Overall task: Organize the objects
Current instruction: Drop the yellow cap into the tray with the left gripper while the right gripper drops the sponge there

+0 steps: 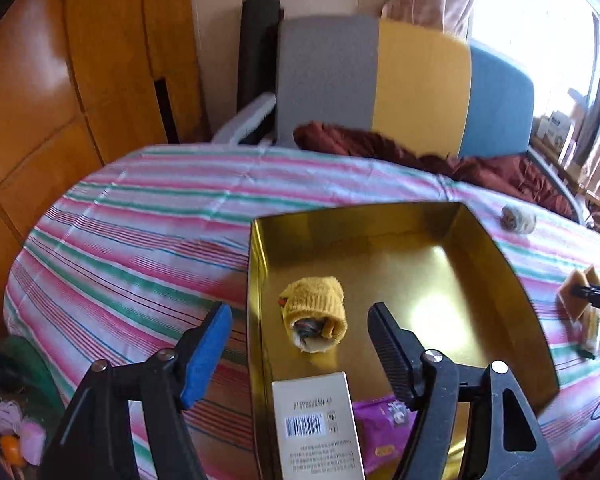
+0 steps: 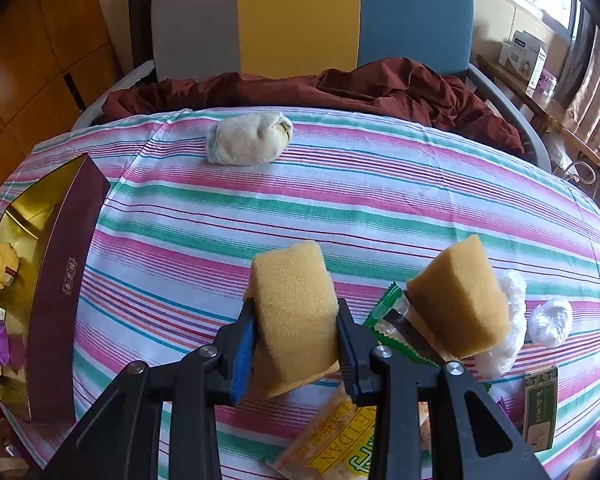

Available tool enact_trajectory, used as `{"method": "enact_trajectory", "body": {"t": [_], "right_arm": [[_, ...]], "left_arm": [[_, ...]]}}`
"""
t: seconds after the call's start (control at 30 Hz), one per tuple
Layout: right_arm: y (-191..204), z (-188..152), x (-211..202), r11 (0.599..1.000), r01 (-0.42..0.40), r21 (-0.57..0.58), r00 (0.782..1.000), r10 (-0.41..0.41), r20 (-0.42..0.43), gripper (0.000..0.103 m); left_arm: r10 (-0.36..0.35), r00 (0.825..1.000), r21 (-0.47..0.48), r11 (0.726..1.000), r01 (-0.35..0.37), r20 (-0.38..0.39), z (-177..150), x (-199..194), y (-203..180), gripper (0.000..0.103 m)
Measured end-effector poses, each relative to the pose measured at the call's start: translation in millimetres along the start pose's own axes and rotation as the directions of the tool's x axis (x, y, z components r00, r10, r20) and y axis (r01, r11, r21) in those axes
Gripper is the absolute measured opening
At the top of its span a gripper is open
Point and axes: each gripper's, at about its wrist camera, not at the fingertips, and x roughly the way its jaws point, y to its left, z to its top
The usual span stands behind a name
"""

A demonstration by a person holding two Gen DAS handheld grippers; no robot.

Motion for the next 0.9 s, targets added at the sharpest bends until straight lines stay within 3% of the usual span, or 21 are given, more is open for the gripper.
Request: {"method": "enact_trajectory", "body": {"t": [0.17,0.37,0.47,0.6,0.77,0.87,0.9], "right_arm": [[28.4,9.4,-29.9,0.997,-0.072,0.015,0.996,0.071,0.060,0.036],[116.5,20.0,-59.3,0.973,-0.214,-0.084,0.971,0.222,0.090,0.036],[173.1,24.1,-59.5,0.946,-0.283,-0.159,0.954,0.294,0.050,0.036],[243.1,21.9,-34.9,0.923,-0.310,-0.228,0.950,0.309,-0.040,0.036],[302.8,13.2,16.3,0.934,-0.287,-0.214,0.953,0.254,-0.167,0.037],[328.1,4.2,37.3,0.930,-0.321,-0.179,0.933,0.278,-0.226,0.040],[331.9,2.2,40.8,0.923,-0.355,-0.146,0.917,0.314,-0.245,0.044]], "left_arm": [[0.018,0.995,-0.041,0.999,-0.014,0.102,-19.5,-39.5,15.0,0.078],[0.029,0.995,-0.097,0.995,-0.020,0.092,-44.9,-52.7,34.5,0.078],[0.032,0.995,-0.125,0.992,-0.021,0.090,-55.0,-55.8,43.4,0.078],[0.029,0.995,-0.161,0.987,-0.014,0.091,-65.8,-57.3,53.3,0.078],[0.015,0.997,-0.185,0.983,0.000,0.082,-74.0,-55.6,61.0,0.079],[0.014,0.997,-0.201,0.980,0.001,0.077,-78.1,-54.4,64.8,0.081],[0.017,0.997,-0.200,0.980,-0.002,0.075,-78.8,-54.4,65.1,0.082]]}}
